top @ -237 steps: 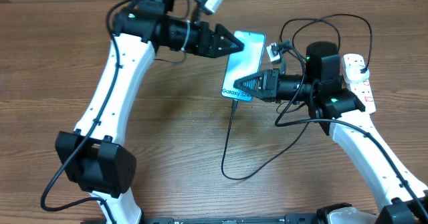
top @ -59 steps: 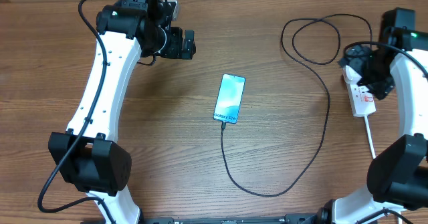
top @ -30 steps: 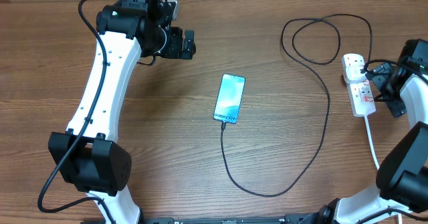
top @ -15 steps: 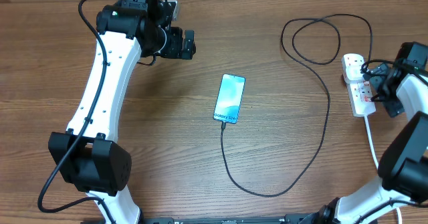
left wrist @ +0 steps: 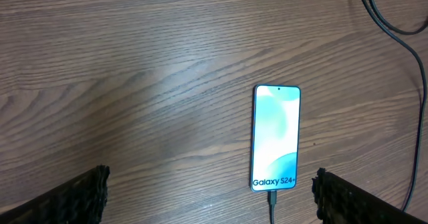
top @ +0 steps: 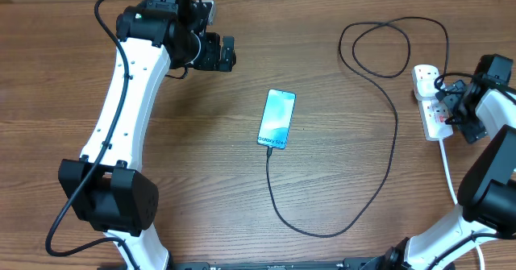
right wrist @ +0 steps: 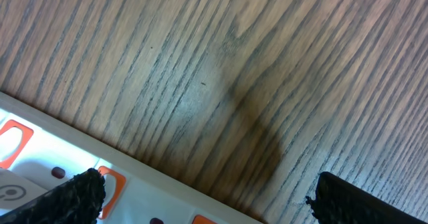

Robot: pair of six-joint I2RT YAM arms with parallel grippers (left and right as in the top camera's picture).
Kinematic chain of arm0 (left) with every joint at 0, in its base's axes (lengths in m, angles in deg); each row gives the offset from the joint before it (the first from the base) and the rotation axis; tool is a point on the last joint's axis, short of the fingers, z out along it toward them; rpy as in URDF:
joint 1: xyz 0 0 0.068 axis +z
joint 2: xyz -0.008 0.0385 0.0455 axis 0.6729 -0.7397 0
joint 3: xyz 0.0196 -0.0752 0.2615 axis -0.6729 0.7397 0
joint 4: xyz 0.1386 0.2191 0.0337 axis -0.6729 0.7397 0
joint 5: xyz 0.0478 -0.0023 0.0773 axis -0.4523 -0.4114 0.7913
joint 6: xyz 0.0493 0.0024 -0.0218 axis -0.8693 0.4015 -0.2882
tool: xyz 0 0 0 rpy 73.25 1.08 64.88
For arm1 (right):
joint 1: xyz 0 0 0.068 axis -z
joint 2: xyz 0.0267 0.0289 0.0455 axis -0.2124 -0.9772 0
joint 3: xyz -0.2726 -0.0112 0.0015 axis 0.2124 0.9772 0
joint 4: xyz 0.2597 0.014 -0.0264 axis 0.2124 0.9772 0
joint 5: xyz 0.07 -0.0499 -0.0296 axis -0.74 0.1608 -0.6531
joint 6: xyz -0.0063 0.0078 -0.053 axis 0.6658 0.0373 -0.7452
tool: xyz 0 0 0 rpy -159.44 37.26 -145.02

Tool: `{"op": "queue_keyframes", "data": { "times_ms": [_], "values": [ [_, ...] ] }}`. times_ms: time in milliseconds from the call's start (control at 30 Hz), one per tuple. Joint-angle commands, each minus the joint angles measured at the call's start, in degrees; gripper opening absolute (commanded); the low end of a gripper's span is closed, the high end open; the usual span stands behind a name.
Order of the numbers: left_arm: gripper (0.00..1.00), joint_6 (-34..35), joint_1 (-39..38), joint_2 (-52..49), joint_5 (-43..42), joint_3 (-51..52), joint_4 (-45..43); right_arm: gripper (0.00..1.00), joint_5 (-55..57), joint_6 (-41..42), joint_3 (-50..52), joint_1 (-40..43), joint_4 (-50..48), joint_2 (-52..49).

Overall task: Plug charger to phone and switch on socket
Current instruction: 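Press the power strip's orange switch with the right gripper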

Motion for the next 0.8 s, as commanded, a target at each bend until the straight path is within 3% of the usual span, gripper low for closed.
{"op": "queue_keyframes", "data": {
  "times_ms": [0,367,767],
  "values": [
    [1.0,-0.46,-0.09,0.79,0.13,-0.66,0.07,1.0,0.46,0.0,0.31,0.24,-0.42,-0.37],
    [1.0,-0.46,-0.09,0.79,0.13,-0.66,0.09,1.0,0.44,-1.75,0.33,0.24,-2.8,-0.44],
    [1.0,-0.46,-0.09,0.79,0.13,-0.66,0.07,1.0,0.46,-1.73,0.33,0.24,0.74,-0.46]
  ]
}}
